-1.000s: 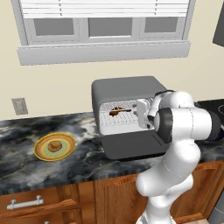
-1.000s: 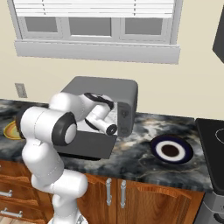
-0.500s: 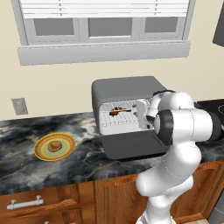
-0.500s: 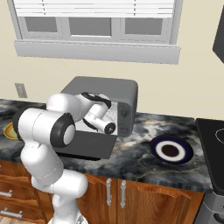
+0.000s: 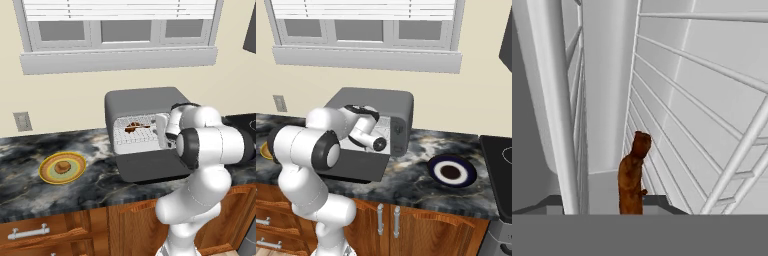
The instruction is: Open the toaster oven door. Place the bread on the top rack in the toaster oven and place the chicken drumstick on the bottom rack.
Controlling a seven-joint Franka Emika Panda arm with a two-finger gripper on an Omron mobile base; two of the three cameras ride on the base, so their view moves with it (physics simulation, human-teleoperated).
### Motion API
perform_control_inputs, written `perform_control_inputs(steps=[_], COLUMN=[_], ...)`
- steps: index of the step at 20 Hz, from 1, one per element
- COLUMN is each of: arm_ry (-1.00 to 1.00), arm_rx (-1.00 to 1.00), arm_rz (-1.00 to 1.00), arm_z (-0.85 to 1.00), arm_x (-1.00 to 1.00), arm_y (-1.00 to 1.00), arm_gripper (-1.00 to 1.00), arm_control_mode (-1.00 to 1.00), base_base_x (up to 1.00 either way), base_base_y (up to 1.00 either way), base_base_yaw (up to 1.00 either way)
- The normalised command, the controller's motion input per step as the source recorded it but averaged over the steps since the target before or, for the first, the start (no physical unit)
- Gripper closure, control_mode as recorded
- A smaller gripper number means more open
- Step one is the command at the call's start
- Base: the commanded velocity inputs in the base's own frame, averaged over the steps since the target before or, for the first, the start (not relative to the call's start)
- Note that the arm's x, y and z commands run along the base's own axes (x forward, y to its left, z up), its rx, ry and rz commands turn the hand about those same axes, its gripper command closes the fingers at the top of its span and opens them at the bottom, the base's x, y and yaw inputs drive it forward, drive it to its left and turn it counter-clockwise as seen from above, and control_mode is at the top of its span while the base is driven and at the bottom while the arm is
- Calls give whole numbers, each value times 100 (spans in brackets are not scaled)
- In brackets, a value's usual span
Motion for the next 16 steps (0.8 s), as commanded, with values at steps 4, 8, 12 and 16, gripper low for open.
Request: perform_control_inputs(steps=[4, 8, 12, 16], arm_ry=[16, 11, 13, 18], arm_rx=[0, 0, 0, 0], arm_rz=[-5, -5, -6, -5], arm_z=[-24, -30, -30, -27], arm_x=[-16, -18, -18, -25], arm_y=[11, 9, 9, 6], arm_gripper=[100, 100, 100, 100], arm_control_mode=[-100, -100, -100, -100], base_base_x=[0, 0, 0, 0], base_base_y=[0, 0, 0, 0], base_base_yaw=[0, 0, 0, 0])
